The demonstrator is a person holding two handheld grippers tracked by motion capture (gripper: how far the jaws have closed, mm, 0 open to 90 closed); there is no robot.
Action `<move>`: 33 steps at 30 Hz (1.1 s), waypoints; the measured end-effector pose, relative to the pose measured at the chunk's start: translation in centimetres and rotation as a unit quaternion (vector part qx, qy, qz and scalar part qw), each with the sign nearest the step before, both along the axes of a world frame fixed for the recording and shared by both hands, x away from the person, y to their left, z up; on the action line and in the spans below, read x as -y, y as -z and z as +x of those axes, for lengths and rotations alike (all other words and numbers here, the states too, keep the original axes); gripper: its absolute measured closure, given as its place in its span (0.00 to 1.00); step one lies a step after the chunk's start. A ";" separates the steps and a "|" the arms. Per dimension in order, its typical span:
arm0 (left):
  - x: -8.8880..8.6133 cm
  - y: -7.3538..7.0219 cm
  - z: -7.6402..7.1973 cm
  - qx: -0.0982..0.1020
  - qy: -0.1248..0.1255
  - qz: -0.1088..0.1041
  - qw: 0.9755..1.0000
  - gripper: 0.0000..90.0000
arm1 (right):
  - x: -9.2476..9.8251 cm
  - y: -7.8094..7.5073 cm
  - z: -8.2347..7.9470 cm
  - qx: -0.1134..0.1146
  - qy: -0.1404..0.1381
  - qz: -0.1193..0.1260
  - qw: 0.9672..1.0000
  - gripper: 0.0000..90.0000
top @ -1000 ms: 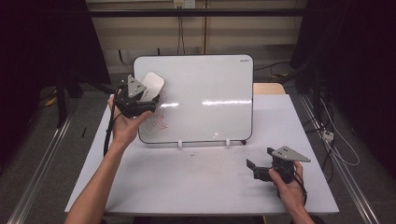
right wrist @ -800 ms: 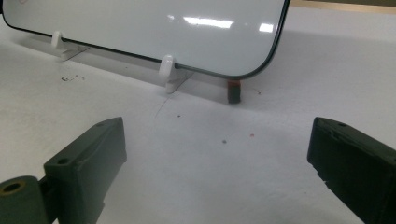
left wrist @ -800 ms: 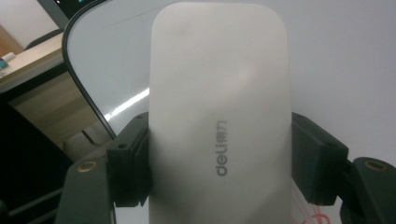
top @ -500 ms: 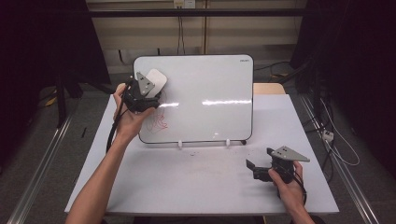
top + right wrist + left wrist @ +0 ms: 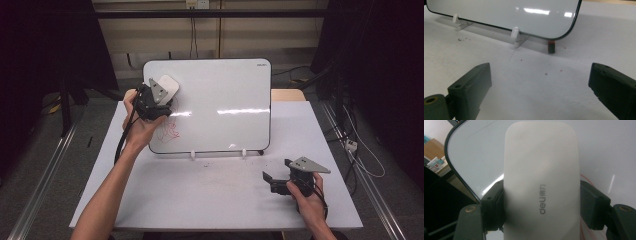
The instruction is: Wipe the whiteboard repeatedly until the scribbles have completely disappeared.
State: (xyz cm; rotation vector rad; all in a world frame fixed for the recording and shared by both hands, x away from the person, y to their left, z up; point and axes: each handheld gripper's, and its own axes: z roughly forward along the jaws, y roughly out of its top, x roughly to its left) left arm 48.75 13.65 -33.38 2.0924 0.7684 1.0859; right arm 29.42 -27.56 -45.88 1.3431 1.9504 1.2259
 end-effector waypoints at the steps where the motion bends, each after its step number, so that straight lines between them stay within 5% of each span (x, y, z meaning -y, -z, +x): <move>1: 0.0 0.1 0.0 0.003 0.000 0.000 1.000 0.35 | 0.0 0.0 0.0 0.000 0.000 -0.001 1.000 0.05; 33: 0.3 2.5 -1.7 0.002 0.010 0.009 1.000 0.35 | -0.2 0.1 0.0 -0.001 -0.002 -0.002 1.000 0.05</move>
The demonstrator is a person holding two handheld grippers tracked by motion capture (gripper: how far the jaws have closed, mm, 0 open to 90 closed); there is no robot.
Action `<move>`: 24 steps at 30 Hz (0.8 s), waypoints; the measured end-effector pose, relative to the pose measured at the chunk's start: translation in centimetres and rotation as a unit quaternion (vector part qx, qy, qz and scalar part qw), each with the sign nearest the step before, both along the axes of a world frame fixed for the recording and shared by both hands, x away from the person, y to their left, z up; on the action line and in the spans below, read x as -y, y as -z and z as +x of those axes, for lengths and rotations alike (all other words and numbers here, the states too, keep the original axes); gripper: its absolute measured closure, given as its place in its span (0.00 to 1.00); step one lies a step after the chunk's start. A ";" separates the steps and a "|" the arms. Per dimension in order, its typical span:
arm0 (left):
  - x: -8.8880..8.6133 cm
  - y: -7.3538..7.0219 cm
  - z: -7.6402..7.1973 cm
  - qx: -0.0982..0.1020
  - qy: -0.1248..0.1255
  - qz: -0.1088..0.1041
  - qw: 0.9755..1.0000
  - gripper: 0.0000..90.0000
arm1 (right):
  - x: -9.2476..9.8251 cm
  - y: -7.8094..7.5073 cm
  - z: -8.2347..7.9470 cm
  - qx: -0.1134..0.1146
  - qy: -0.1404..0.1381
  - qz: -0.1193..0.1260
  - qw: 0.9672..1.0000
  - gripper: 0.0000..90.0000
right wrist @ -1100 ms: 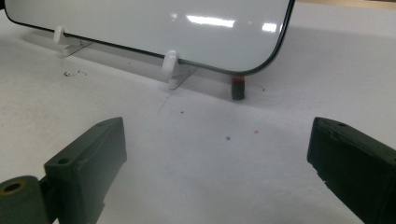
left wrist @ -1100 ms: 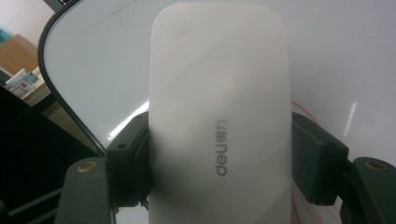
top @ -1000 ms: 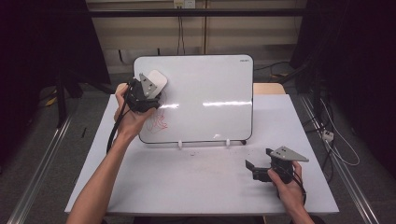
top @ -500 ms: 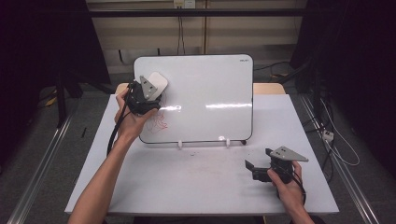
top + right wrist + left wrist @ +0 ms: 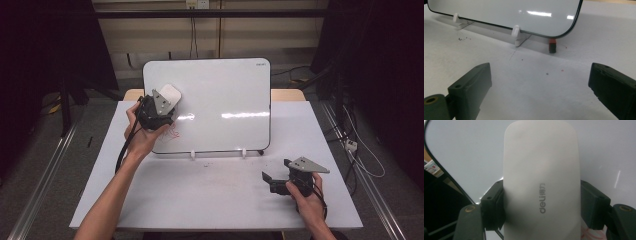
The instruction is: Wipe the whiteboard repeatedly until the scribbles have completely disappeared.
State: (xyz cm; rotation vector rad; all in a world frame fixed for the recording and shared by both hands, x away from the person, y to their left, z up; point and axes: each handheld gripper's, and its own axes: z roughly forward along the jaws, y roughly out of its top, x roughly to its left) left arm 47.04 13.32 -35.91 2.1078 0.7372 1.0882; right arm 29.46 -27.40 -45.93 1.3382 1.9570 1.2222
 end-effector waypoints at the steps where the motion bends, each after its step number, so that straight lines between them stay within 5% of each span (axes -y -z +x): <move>1: 0.0 0.1 -0.2 0.000 0.000 0.003 1.000 0.35 | 0.0 0.0 0.0 0.000 0.000 0.000 1.000 0.05; 12: 0.6 1.9 -1.9 -0.005 0.011 0.027 1.000 0.35 | -0.2 0.0 0.0 -0.002 -0.001 0.001 1.000 0.05; 24: 0.8 0.8 -1.2 -0.012 0.014 0.023 1.000 0.35 | 0.0 0.0 0.1 0.000 0.000 0.000 1.000 0.05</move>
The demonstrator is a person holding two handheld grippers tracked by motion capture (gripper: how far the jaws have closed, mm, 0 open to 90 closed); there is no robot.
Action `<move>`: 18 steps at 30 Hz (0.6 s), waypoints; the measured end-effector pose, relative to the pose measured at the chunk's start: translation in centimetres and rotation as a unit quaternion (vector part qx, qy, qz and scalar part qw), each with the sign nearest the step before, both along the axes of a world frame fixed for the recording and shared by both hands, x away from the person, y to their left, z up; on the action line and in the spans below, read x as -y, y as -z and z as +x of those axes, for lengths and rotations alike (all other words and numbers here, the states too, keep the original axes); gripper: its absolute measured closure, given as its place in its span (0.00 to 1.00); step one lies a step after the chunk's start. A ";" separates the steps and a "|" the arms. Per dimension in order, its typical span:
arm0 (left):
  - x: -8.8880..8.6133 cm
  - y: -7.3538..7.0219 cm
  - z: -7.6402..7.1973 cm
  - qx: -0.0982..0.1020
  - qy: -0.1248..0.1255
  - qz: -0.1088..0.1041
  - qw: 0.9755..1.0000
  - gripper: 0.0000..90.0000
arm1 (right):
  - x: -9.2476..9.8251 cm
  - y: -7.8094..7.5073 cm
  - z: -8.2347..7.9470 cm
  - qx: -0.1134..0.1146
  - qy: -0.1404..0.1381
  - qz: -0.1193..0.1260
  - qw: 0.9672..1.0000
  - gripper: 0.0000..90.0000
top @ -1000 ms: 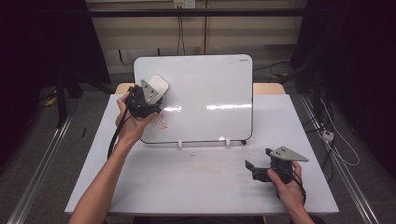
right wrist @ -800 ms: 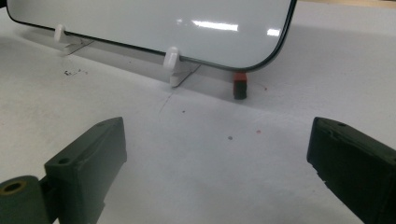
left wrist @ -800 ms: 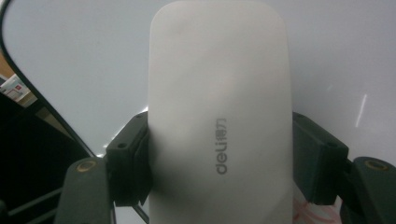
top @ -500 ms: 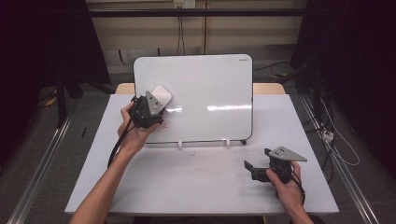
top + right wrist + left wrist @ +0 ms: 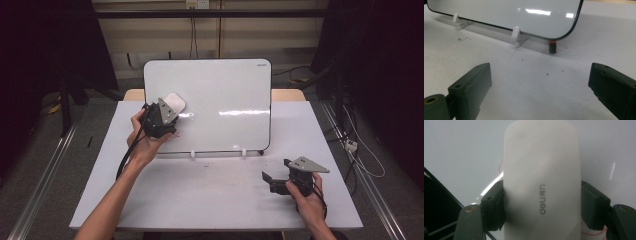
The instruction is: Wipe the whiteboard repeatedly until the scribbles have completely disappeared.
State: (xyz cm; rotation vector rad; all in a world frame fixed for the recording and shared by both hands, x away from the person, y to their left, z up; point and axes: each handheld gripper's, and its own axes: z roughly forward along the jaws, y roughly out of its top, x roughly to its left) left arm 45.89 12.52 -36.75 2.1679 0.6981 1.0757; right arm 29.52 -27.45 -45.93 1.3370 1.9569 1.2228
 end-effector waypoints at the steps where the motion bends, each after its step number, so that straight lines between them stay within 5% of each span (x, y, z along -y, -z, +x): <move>1: 0.0 -0.2 0.1 -0.002 0.001 -0.002 1.000 0.35 | 0.0 0.0 0.0 0.000 0.001 0.000 1.000 0.05; 18: 0.1 -3.5 2.9 0.001 -0.010 -0.011 1.000 0.35 | 0.1 0.0 0.0 -0.001 0.003 0.003 1.000 0.06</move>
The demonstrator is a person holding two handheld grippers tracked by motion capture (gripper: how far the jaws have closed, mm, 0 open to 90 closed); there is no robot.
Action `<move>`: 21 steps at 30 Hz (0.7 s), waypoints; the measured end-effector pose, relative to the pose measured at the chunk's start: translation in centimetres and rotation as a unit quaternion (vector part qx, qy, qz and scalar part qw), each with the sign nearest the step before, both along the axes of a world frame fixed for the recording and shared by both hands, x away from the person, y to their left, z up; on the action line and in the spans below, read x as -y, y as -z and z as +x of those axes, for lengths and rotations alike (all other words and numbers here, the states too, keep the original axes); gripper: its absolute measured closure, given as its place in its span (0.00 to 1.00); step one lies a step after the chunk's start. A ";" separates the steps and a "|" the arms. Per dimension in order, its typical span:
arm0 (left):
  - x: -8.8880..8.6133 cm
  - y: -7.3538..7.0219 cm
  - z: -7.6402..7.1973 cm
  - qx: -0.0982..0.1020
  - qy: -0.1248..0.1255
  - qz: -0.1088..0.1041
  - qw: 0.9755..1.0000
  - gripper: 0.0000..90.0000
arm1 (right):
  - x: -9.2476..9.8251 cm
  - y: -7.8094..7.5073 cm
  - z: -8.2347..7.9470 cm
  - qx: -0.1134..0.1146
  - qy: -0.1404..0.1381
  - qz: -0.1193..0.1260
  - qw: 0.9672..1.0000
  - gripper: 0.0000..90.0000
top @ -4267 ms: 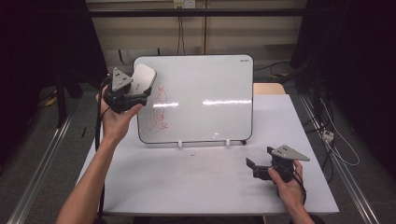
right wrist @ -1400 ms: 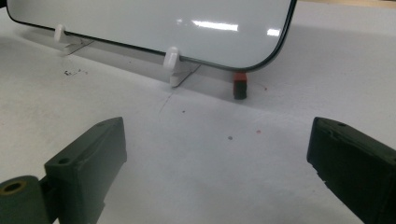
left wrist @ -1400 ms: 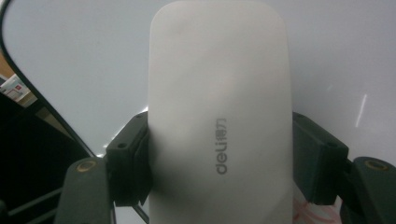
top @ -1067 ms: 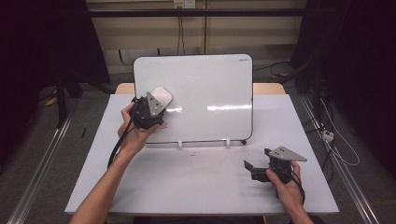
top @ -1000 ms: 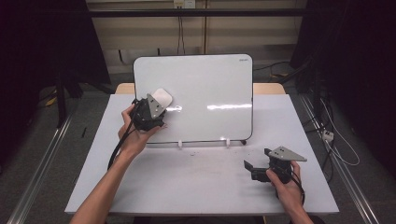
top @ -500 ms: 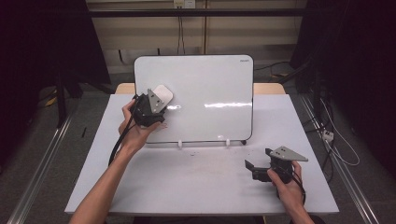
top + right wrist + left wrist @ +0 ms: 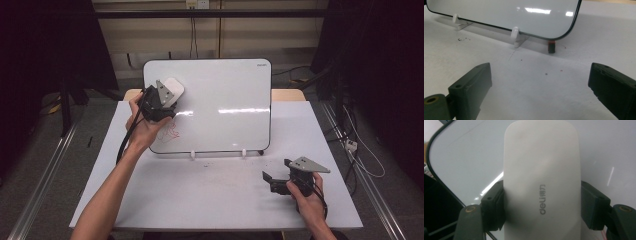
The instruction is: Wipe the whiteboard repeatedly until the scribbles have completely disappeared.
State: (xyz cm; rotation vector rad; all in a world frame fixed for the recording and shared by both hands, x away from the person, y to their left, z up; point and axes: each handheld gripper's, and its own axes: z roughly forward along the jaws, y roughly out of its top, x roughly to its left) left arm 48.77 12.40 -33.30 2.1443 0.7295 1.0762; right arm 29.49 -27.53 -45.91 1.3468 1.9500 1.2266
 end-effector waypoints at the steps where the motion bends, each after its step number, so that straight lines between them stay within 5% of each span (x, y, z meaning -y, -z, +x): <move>1: 0.0 -0.2 0.1 0.002 -0.001 0.000 1.000 0.35 | 0.0 0.0 0.0 0.000 0.000 0.000 1.000 0.06; 8: -0.4 -1.4 1.1 0.004 -0.011 -0.013 1.000 0.35 | 0.1 0.0 0.0 0.000 0.001 0.000 1.000 0.06; 21: -0.4 0.4 -0.2 0.003 -0.013 -0.015 1.000 0.35 | 0.0 0.0 0.0 -0.001 -0.002 -0.001 1.000 0.06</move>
